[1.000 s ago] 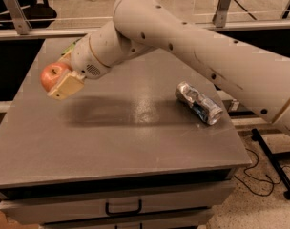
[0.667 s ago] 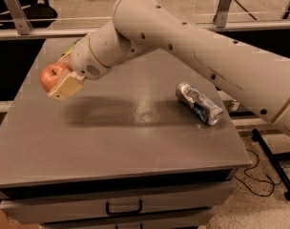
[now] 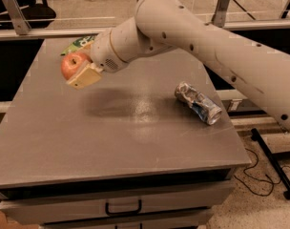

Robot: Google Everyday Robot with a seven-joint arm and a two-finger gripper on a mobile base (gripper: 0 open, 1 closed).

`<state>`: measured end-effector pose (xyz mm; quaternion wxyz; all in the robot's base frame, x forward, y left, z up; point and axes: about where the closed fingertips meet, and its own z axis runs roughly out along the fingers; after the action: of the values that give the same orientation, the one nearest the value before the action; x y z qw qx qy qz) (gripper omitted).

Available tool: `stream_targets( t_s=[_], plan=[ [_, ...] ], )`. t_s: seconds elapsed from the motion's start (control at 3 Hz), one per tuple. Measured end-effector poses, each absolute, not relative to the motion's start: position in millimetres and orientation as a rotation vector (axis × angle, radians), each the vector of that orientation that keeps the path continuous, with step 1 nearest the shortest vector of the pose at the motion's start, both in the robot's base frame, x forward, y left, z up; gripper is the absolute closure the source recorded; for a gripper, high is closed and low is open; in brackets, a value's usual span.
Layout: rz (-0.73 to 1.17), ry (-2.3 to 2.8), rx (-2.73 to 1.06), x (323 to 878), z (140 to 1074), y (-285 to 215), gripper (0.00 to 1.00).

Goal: Move apple near green rice chip bag

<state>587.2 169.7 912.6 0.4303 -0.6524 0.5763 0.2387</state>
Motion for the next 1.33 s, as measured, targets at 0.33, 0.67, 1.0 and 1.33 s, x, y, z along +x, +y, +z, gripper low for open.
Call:
stream_targets(
  t_s=[0.33, 0.67, 1.0, 1.33],
  plan=[
    [0.510, 1.456, -1.535, 634.2, 915.8, 122.3, 1.00],
    [0.475, 1.487, -1.467, 678.3, 908.1, 91.6, 1.00],
    [0.458, 1.534, -1.407, 718.6, 894.6, 70.9, 1.00],
    [0.442, 1.594, -1.368, 742.5, 882.6, 57.5, 0.83]
  ],
)
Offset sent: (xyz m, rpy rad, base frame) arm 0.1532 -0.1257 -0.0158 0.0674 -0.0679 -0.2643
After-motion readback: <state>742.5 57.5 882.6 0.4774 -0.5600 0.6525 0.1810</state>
